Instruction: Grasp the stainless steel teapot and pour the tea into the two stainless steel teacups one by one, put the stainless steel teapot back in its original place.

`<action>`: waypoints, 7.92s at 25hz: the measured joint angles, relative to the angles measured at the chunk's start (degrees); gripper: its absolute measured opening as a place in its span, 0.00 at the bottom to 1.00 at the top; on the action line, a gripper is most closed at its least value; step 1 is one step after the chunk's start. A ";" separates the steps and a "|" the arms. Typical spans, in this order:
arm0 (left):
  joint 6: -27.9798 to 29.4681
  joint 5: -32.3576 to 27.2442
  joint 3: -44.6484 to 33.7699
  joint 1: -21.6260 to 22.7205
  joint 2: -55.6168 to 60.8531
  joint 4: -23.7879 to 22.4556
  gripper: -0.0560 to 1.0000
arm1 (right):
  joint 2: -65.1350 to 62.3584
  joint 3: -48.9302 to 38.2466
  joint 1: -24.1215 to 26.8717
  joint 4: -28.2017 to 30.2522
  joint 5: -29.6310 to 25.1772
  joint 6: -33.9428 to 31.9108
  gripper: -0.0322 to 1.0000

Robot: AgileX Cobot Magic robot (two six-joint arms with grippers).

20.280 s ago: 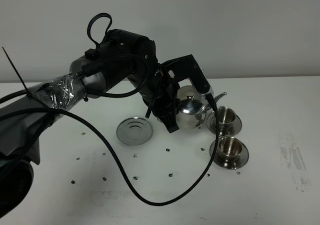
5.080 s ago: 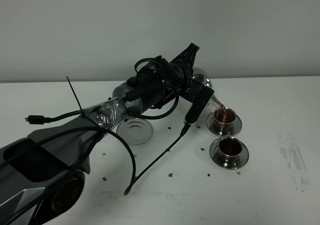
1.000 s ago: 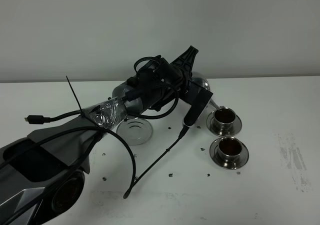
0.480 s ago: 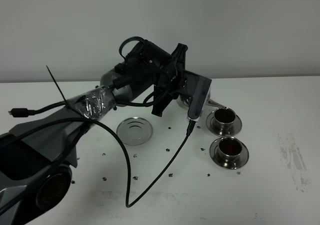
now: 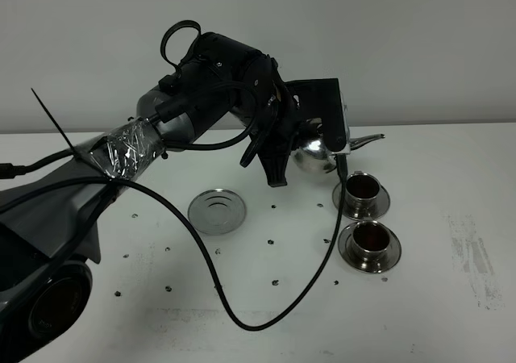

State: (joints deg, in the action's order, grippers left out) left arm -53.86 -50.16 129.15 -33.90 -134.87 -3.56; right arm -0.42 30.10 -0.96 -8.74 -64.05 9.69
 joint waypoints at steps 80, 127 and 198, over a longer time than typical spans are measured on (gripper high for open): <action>30.99 0.29 -29.90 8.79 17.79 8.80 0.26 | 0.00 0.00 0.00 -0.18 0.00 -0.05 0.36; 34.91 18.43 -43.66 15.18 15.79 16.40 0.26 | 0.00 0.00 0.00 -0.18 0.00 -0.05 0.36; 34.73 17.52 -45.94 15.03 22.30 14.30 0.39 | 0.00 0.00 0.00 -0.24 0.00 -0.19 0.36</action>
State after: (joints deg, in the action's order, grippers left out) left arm -19.13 -32.64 83.21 -18.86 -112.57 10.74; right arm -0.42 30.10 -0.96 -8.98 -64.05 9.50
